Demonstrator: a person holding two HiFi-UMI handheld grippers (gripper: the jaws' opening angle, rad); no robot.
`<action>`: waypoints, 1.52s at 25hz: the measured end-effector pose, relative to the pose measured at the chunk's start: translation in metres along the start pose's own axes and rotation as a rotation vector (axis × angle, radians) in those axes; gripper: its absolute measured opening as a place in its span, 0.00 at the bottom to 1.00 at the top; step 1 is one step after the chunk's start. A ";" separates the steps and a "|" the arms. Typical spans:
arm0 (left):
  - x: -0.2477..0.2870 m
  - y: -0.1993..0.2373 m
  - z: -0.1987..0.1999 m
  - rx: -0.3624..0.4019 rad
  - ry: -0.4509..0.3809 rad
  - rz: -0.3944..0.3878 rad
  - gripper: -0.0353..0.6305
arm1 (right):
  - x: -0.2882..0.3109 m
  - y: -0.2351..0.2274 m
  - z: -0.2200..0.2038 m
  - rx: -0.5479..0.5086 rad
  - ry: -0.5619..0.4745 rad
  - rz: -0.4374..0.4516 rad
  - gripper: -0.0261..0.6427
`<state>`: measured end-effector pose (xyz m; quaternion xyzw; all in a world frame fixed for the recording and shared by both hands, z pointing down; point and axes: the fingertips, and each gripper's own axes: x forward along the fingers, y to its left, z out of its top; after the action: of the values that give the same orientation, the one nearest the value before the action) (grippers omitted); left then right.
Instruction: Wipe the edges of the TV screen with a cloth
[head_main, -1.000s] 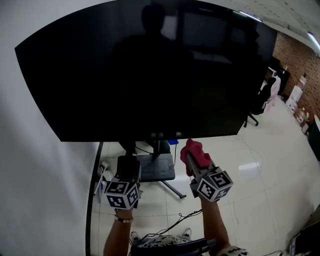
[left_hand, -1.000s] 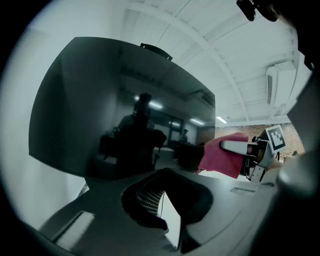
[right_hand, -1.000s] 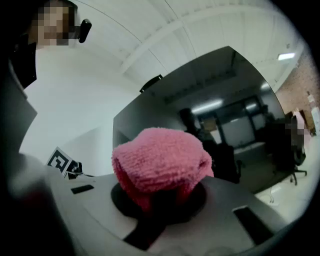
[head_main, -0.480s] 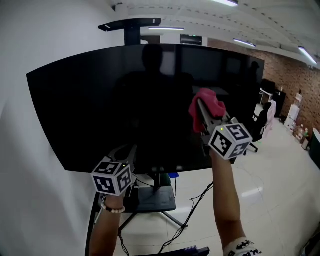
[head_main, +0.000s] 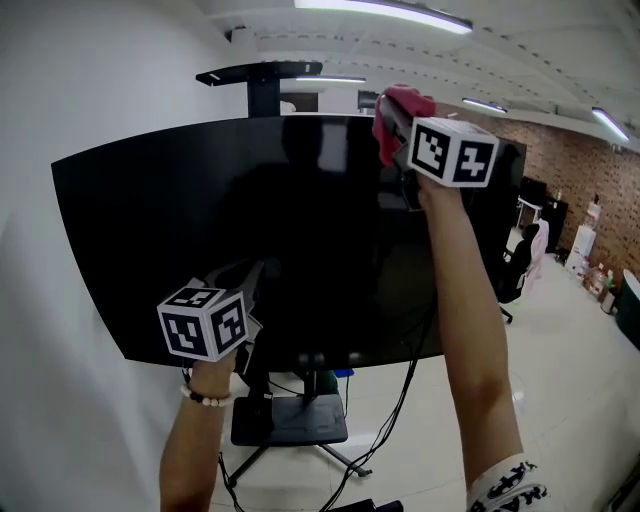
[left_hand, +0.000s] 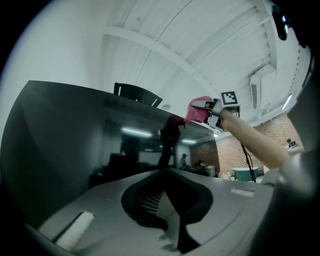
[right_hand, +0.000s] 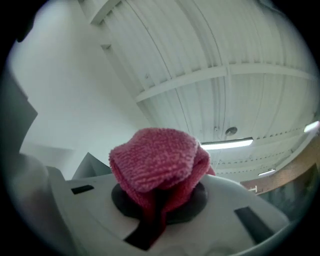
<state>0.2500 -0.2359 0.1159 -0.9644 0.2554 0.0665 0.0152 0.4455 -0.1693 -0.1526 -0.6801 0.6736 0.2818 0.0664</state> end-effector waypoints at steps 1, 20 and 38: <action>0.002 0.000 0.004 -0.005 -0.003 -0.004 0.06 | 0.009 -0.004 -0.002 -0.016 0.033 -0.006 0.11; -0.040 0.065 0.021 0.004 -0.047 0.057 0.06 | 0.105 0.030 -0.046 -0.102 0.219 -0.027 0.11; -0.124 0.171 0.019 0.001 -0.023 0.117 0.06 | 0.198 0.230 -0.047 -0.142 0.257 0.110 0.11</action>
<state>0.0564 -0.3226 0.1150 -0.9470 0.3111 0.0784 0.0146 0.2272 -0.3843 -0.1409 -0.6755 0.6912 0.2427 -0.0844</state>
